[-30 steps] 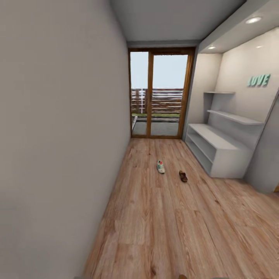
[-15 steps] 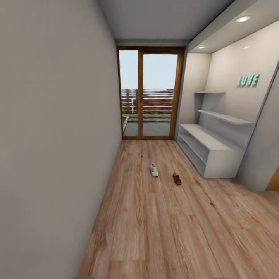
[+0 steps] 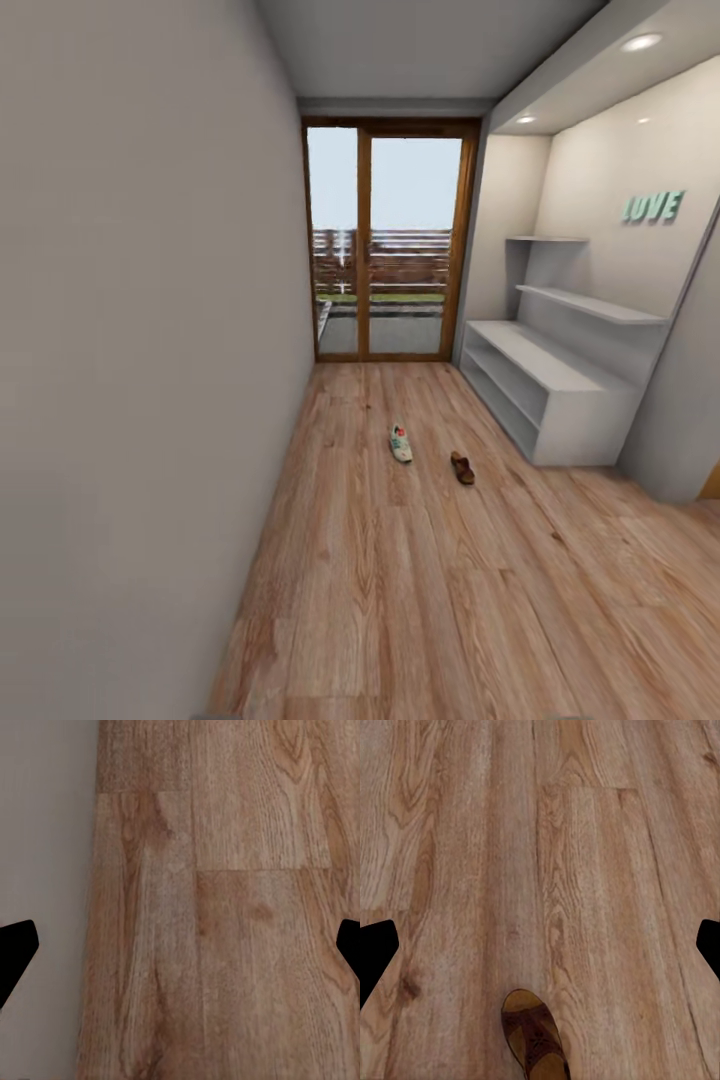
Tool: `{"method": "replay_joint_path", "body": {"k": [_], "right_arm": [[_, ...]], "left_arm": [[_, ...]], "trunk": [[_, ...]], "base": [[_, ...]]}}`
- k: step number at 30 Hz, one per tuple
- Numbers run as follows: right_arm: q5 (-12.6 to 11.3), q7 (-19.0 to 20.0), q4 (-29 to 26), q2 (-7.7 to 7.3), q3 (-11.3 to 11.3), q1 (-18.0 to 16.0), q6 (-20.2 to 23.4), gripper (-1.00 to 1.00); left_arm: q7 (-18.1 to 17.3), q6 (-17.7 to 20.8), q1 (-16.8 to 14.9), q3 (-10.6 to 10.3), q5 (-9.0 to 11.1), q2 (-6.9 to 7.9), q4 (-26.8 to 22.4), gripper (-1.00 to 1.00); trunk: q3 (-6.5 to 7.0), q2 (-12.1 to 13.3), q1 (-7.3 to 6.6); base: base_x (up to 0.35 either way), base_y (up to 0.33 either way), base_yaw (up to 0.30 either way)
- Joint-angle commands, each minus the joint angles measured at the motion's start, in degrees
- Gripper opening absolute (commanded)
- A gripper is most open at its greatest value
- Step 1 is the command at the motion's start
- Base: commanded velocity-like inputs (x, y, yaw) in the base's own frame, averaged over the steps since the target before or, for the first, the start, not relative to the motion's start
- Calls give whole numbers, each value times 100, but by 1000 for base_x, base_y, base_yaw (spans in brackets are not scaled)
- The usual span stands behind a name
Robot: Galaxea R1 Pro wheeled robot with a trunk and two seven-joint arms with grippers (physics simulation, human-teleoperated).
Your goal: Pick up the two gym shoes and the two sandals from the corridor floor and place them onto the hallstand (shoe rack) in the corridor, making sure they are on the rack and not on the floor. Arrange them so the two gym shoes are next to each other and the two sandals are next to each other.
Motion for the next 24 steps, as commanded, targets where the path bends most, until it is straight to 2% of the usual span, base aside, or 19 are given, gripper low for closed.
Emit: {"method": "replay_joint_path", "body": {"k": [1,10,18,24], "right_arm": [[-1,-2,3,1,-5,-3,-17,100],[-1,-2,3,1,-5,-3,-17,100],[-1,-2,3,1,-5,-3,-17,100],[-1,-2,3,1,-5,-3,-17,100]], "left_arm": [[-7,-19,-4,-8,4,2,6,100],[-7,-19,-4,-8,3,2,-1,100],[-7,-19,-4,-8,4,2,-9,100],[-7,-19,-4,-8,4,2,-9,100]], "trunk": [[-6,-3,1],[-6,-3,1],[-6,-3,1],[-6,-3,1]], "base": [[172,145,0],[186,159,0],[34,16,0],[193,2,0]]}}
